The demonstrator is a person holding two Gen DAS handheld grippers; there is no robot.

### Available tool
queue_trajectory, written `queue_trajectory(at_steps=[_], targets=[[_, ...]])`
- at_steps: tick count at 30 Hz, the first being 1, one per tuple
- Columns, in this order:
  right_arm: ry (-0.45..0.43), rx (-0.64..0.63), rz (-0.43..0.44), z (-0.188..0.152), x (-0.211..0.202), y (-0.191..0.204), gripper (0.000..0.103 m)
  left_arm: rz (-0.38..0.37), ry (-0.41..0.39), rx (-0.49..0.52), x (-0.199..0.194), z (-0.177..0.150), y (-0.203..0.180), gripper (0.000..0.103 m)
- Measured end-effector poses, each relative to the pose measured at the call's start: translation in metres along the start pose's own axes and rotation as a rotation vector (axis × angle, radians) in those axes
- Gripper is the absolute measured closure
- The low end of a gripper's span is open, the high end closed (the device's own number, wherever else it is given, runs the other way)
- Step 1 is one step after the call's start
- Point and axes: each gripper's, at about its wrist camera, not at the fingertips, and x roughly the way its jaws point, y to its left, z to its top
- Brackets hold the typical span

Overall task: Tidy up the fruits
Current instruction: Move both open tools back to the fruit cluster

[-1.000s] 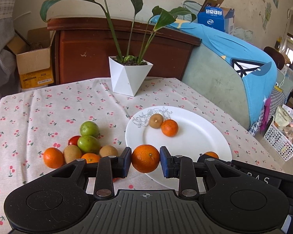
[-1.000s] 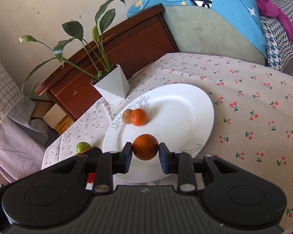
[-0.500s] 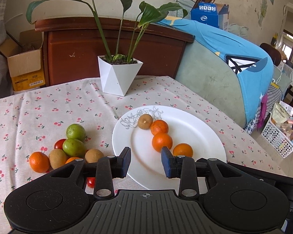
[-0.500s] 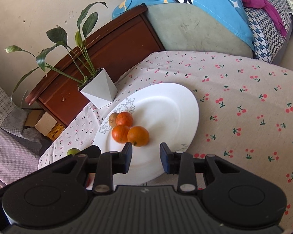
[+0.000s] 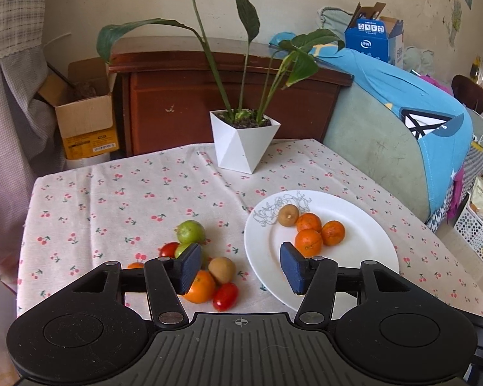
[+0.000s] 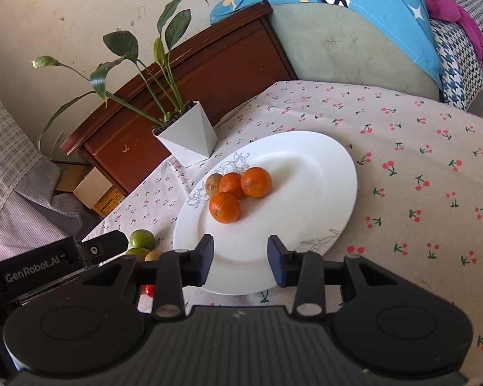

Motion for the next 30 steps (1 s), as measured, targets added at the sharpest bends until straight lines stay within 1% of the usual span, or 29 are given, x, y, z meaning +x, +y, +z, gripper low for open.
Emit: queue_trajectory(at_steps=[3,12,16,22,26,30], targets=[[0.003,-0.042,0.018,-0.003,-0.001,0.008,0.064,0.029,-0.009,-0.001,-0.007,0.0,0.01,0.05],[0.033,-0.141,0.106,-0.017,0.002,0.034,0.064,0.117,0.005,-0.105,-0.017,-0.006,0.056,0.049],[0.052,-0.162,0.133,-0.022,0.008,0.044,0.064,0.148,0.006,-0.104,-0.019,-0.012,0.068,0.049],[0.085,-0.203,0.155,-0.031,0.022,0.055,0.064,0.174,0.019,-0.116,-0.013,-0.022,0.082,0.05],[0.1,-0.232,0.16,-0.035,0.031,0.06,0.064,0.171,0.029,-0.125,-0.006,-0.027,0.088,0.051],[0.107,-0.243,0.163,-0.037,0.039,0.063,0.064,0.167,0.037,-0.103,-0.001,-0.031,0.086,0.051]])
